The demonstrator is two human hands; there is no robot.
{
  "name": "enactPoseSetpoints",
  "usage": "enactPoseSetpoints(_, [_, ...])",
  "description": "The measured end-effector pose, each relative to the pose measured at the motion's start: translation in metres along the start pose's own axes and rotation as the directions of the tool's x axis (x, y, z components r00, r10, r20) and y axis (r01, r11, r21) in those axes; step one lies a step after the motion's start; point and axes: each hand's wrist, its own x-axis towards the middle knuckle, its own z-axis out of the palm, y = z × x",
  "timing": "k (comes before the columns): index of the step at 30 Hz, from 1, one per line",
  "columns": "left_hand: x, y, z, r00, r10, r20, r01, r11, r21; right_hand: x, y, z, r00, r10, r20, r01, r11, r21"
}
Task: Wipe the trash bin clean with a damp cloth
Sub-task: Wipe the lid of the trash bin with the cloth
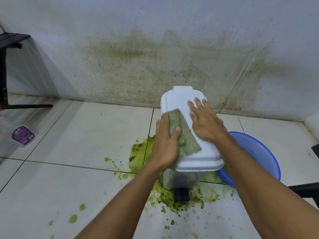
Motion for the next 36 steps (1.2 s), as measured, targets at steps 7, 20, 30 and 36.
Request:
enactPoseSetpoints(7, [0.059, 0.01, -0.026, 0.992, -0.052, 0.113, 0.051, 0.999, 0.013, 0.015, -0.015, 0.008, 0.997, 0.056, -0.06, -0.057, 0.998, -0.018])
enactPoseSetpoints(20, [0.028, -0.007, -0.02, 0.999, -0.047, 0.025, 0.048, 0.998, -0.029, 0.02, -0.006, 0.01, 0.999, 0.02, -0.026, -0.021, 0.998, -0.053])
enactPoseSetpoints(30, [0.064, -0.012, -0.034, 0.991, -0.03, 0.131, 0.062, 0.967, -0.249, 0.013, -0.009, 0.007, 0.999, 0.018, -0.036, -0.02, 0.999, -0.046])
enactPoseSetpoints(36, [0.017, -0.015, -0.017, 1.0, -0.031, 0.003, 0.031, 0.995, -0.097, 0.015, -0.01, 0.008, 0.999, 0.016, -0.037, -0.017, 0.999, -0.045])
